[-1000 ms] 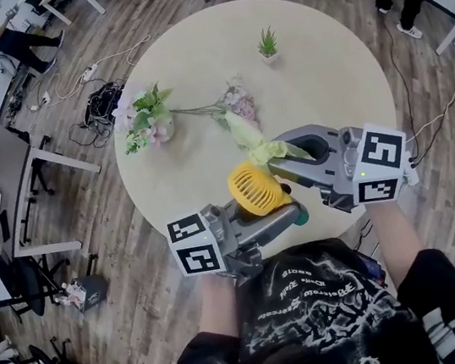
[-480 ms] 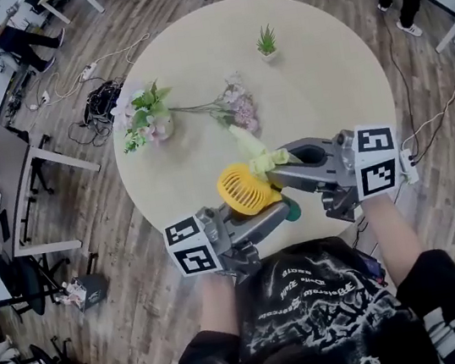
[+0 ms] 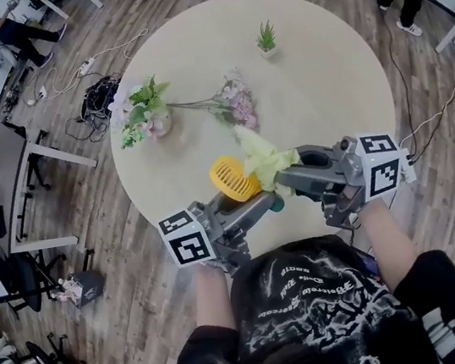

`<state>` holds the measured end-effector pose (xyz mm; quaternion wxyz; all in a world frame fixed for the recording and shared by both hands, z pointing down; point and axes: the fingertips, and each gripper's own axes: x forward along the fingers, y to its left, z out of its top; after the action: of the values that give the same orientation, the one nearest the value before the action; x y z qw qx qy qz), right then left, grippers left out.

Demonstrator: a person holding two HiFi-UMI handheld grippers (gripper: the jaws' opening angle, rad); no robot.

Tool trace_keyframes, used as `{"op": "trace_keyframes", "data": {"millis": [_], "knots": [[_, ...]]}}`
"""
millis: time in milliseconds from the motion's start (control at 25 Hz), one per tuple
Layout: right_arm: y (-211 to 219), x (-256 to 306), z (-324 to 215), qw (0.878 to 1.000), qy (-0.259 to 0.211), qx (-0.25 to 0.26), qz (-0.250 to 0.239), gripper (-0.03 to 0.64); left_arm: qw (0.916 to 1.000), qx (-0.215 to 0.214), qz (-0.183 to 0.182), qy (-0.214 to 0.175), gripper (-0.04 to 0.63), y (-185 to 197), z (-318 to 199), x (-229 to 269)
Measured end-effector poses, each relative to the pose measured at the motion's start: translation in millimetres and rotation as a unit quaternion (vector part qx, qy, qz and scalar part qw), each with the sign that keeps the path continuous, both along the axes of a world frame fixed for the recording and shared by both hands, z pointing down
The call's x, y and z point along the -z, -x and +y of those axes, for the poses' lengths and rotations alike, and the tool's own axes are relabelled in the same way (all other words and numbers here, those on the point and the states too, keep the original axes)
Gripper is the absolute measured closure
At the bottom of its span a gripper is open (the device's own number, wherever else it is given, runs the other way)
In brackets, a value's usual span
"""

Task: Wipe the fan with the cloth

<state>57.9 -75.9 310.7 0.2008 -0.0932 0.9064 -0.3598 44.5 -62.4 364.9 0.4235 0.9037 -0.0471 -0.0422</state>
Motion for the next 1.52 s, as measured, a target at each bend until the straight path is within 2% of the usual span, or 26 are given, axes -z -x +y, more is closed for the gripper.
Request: {"op": "trace_keyframes", "data": {"millis": [80, 200, 280, 360, 480, 560, 640, 760, 880, 960, 1120, 1200, 1360, 1440, 1520], "knots": [[-2, -6, -3, 1.0, 0.012, -0.019, -0.006, 0.574, 0.9994, 0.016, -0.014, 0.028, 0.397, 9, -7, -17], [-4, -18, -1, 0.999, 0.018, -0.037, 0.012, 0.574, 0.9967, 0.043, -0.023, 0.065, 0.397, 23, -18, -37], [-7, -28, 2, 0.998, 0.028, -0.052, 0.023, 0.572, 0.9927, 0.078, -0.058, 0.072, 0.397, 35, -28, -55], [-10, -44, 6, 0.995, 0.036, -0.066, 0.062, 0.572, 0.9842, 0.113, -0.111, 0.079, 0.397, 47, -37, -79], [-10, -75, 18, 0.987, 0.044, -0.069, 0.139, 0.572, 0.9627, 0.141, -0.214, 0.087, 0.397, 63, -44, -116], [-10, -92, 26, 0.982, 0.057, -0.072, 0.168, 0.572, 0.9473, 0.149, -0.269, 0.091, 0.397, 71, -47, -137], [-11, -109, 33, 0.973, 0.067, -0.077, 0.206, 0.572, 0.9385, 0.147, -0.296, 0.102, 0.397, 72, -48, -152], [-8, -138, 42, 0.951, 0.071, -0.079, 0.29, 0.572, 0.9256, 0.142, -0.334, 0.106, 0.397, 72, -54, -169], [-6, -159, 49, 0.934, 0.078, -0.077, 0.339, 0.572, 0.9029, 0.136, -0.398, 0.09, 0.397, 74, -60, -189], [-6, -168, 52, 0.928, 0.086, -0.076, 0.354, 0.572, 0.8809, 0.125, -0.45, 0.073, 0.397, 77, -62, -204], [-9, -177, 56, 0.918, 0.103, -0.081, 0.374, 0.572, 0.8246, 0.094, -0.557, 0.024, 0.397, 86, -62, -226], [-13, -177, 56, 0.918, 0.109, -0.087, 0.372, 0.572, 0.805, 0.081, -0.588, 0.007, 0.397, 87, -63, -233], [-21, -182, 55, 0.913, 0.126, -0.103, 0.374, 0.572, 0.7847, 0.057, -0.617, -0.014, 0.397, 80, -69, -244], [-23, -185, 56, 0.909, 0.135, -0.108, 0.379, 0.572, 0.78, 0.04, -0.624, -0.015, 0.397, 78, -68, -250], [-24, -187, 57, 0.908, 0.14, -0.111, 0.38, 0.572, 0.779, 0.032, -0.626, -0.012, 0.397, 77, -66, -254]]}}
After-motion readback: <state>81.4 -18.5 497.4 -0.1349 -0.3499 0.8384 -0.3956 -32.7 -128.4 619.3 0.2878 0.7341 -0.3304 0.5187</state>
